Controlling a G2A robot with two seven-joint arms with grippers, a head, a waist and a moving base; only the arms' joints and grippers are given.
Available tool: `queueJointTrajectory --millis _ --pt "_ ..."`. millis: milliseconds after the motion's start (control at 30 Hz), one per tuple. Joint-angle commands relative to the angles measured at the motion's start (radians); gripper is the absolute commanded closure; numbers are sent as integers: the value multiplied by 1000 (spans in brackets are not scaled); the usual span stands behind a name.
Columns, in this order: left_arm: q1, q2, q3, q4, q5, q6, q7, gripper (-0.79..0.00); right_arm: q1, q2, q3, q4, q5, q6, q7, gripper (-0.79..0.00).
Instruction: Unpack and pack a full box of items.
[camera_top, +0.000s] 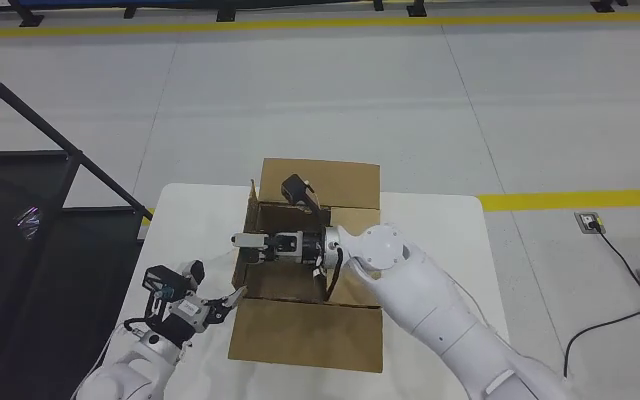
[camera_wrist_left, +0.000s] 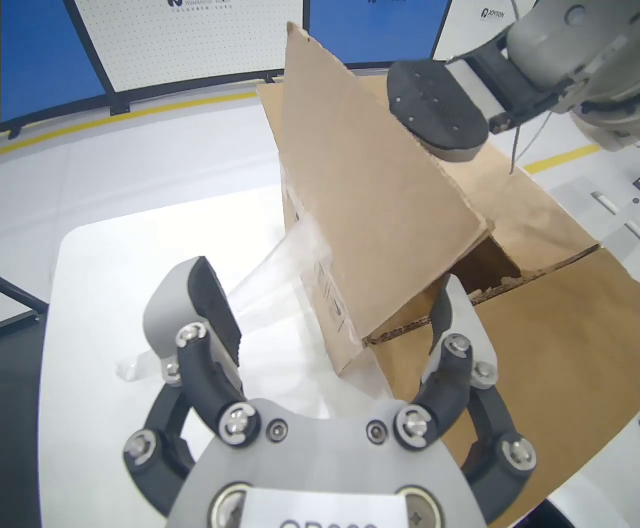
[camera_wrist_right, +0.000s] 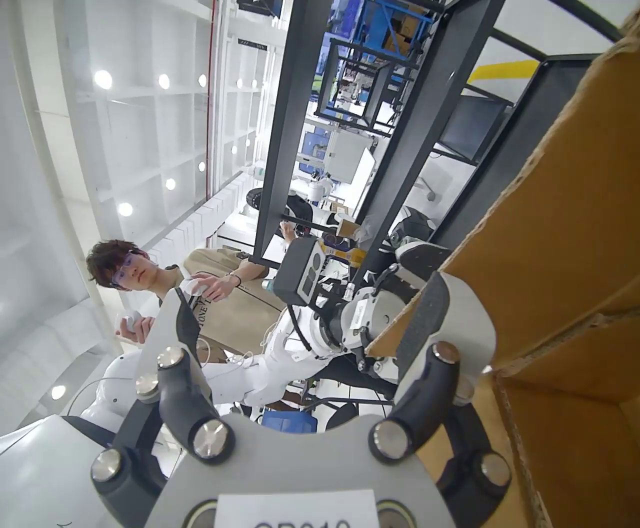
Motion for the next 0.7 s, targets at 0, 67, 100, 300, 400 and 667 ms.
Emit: queueJointTrajectory --millis 0,67,100,300,400,667 --pt "-23 -1 3 11 -35 -1 -20 -785 4 -10 -11 9 17 -15 40 -785" --pt "-36 -1 0 16 -45 2 -31 -785 13 -19 -15 30 34 -25 65 -785" --pt "-39 -1 0 19 -50 6 -32 -785 18 -23 -18 39 39 -27 78 -785" --pt "-24 -1 -30 16 -80 21 -16 -785 30 -35 -9 71 59 -57 134 -785" --pt "2 0 -60 7 -101 20 -4 -785 26 -28 15 64 41 -87 138 -785" --pt "56 2 -129 11 -15 120 21 -785 -44 31 139 -27 -29 -118 172 -785"
